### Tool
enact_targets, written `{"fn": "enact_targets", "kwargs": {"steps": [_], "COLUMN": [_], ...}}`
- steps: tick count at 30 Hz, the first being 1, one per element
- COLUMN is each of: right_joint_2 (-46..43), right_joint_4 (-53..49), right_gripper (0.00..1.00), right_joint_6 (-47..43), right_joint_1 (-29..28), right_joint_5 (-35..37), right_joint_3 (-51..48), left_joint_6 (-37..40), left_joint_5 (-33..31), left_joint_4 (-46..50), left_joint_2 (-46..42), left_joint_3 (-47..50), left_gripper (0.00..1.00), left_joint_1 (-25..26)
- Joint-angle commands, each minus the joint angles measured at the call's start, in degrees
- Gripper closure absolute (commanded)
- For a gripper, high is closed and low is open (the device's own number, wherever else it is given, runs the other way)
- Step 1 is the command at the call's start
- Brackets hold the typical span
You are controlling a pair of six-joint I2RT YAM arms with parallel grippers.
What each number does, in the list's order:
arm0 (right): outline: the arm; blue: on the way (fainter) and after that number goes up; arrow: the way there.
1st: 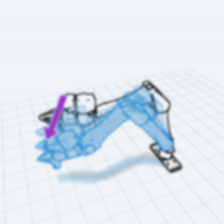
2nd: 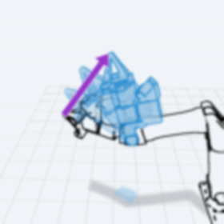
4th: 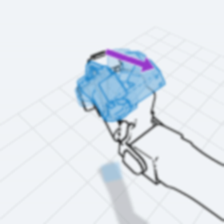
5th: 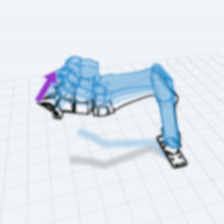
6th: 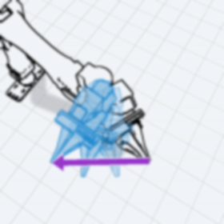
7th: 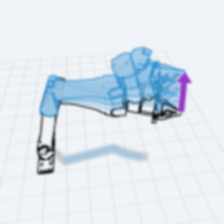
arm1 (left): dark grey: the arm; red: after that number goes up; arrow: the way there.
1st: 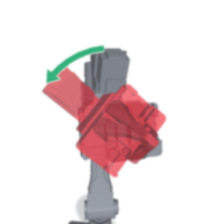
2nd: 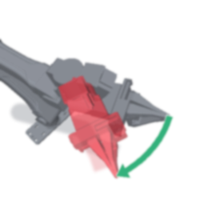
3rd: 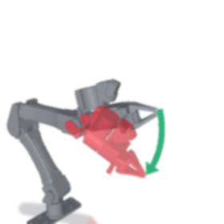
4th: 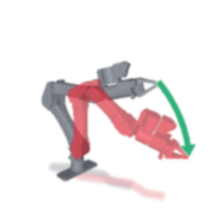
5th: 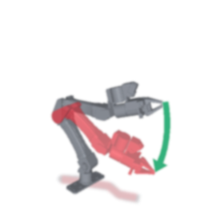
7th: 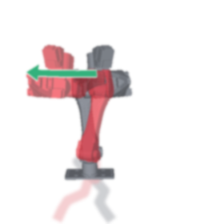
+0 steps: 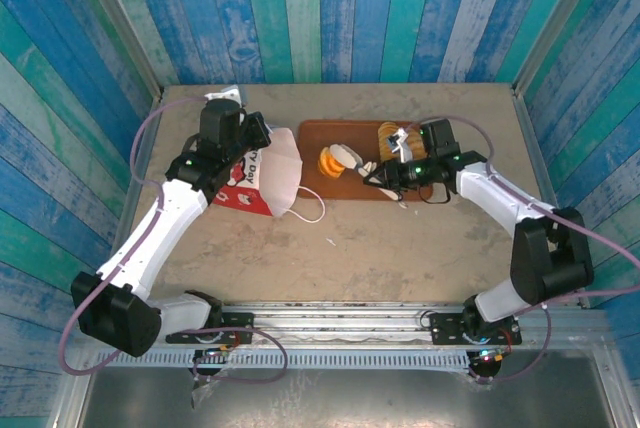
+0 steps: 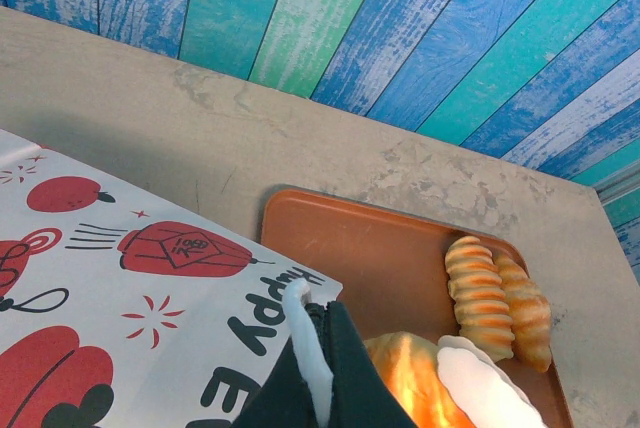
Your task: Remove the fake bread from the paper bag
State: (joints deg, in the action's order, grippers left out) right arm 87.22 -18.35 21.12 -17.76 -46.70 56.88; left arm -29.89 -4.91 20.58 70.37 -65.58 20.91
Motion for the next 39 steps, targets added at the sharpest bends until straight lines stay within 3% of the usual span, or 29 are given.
{"fn": "enact_targets", "kwargs": {"steps": [1, 13, 31, 39], "right_joint_2": [0.59, -4.03, -5.08, -6.51], "right_joint_4": [1.91, -3.94, -17.98, -27.01], "right_gripper": [0.63, 0.58, 0.53, 0.52], "right_joint_6": [2.3, -0.56, -10.89, -26.21], "right_joint_1": [1.06, 1.94, 1.87, -0.76], "right_joint_5": [2.74, 7.8, 19.8, 30.83], "right_joint_3": [-1.92, -6.59, -0.42, 10.64], "left_joint_6": [-0.42, -0.61, -0.96, -1.04], "left_joint_5": [-0.75, 0.42, 1.63, 1.81], "left_joint_4": [-1.6, -2.47, -3.07, -3.05], "left_joint_2": [-0.34, 0.7, 0.98, 0.38], "left_joint_3": [0.45, 0.45, 0.55, 0.54], "left_gripper": [1.0, 1.0, 1.0, 1.0], "left_joint_1": [0.19, 0.14, 0.21, 0.18]}}
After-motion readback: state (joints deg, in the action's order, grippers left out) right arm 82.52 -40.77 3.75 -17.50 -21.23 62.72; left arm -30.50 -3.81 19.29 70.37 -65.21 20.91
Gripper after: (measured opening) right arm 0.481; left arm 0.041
